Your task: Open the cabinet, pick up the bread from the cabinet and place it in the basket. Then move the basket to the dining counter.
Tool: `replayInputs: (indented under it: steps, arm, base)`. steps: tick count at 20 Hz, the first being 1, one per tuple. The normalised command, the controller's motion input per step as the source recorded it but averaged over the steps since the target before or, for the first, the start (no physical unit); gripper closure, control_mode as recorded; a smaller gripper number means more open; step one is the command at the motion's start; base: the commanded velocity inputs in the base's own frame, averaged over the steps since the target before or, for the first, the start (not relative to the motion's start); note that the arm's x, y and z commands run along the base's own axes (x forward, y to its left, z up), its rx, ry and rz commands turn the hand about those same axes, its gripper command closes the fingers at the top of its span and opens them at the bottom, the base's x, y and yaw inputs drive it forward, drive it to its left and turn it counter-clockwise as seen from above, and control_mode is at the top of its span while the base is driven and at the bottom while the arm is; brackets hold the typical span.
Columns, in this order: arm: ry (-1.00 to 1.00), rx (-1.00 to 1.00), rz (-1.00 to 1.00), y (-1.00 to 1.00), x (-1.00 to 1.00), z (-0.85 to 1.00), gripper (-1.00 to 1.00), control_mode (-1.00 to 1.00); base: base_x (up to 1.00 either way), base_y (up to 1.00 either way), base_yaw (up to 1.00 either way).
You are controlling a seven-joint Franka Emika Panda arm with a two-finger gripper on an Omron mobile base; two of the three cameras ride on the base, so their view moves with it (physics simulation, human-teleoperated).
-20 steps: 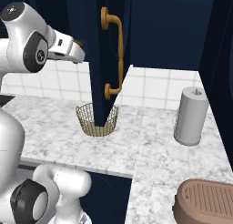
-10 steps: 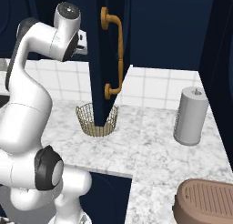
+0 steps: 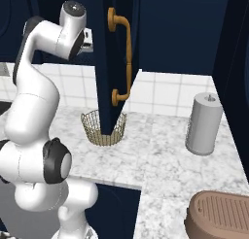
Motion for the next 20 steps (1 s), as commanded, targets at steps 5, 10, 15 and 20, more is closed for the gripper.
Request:
replayInputs:
  steps: [5,10,15,20]
  arm:
    - [-0.03,-0.08,0.00,0.14,0.41,-0.31,-1.00,-1.00]
    - [-0.04,-0.04,0.00,0.02,0.48,-0.13,-1.00,-1.00]
    - [0.00,-0.03,0.00,0.04,0.49,-0.04,-1.00,-1.00]
    - [0.00,-0.01,0.00,0.11,0.34,0.00,-1.00,-1.00]
  base:
    - [0.00,0.00,0.00]
    - [0.00,0.00,0.00]
    - [0.00,0.00,0.00]
    - [0.00,0.00,0.00]
